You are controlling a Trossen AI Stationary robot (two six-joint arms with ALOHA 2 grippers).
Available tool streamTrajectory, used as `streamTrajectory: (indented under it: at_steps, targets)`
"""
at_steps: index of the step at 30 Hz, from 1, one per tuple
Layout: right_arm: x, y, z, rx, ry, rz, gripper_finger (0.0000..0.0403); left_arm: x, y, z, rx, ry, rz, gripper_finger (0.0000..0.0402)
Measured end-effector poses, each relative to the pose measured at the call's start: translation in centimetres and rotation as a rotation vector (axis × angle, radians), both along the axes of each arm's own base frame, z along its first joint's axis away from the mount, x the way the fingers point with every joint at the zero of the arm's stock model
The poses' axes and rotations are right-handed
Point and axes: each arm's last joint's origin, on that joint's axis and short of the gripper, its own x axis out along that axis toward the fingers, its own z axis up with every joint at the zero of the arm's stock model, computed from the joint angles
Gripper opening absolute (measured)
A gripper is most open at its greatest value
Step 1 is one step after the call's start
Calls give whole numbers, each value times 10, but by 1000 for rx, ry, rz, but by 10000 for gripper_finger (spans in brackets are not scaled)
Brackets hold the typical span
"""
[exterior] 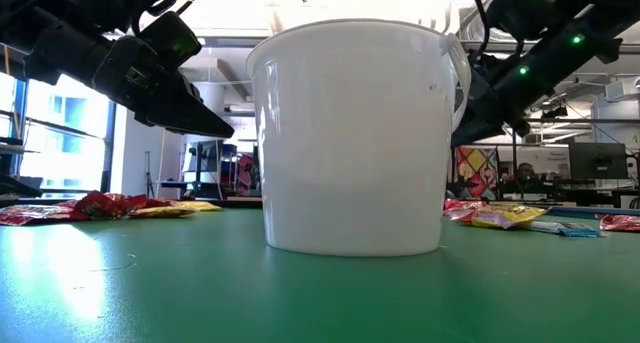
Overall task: Sort candy by brand, put in halloween buckets
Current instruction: Put the white chocolate into the black bucket
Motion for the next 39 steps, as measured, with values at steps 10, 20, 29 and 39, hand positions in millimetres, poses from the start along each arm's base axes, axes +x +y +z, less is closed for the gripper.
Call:
streamTrajectory:
  at_steps: [10,20,29,39]
  targets:
    - [-11,-7,-14,120,100,-141,80,0,0,0,-4,0,2,17]
    - [0,-13,-46,357,67,-414,246,0,0,0,-13,-1,11,17]
    - [14,-18,-72,343,54,-529,258,0,0,0,-11,-1,10,17]
    - [41,-28,-68,262,167,-538,257,0,0,0,-10,-1,10,17]
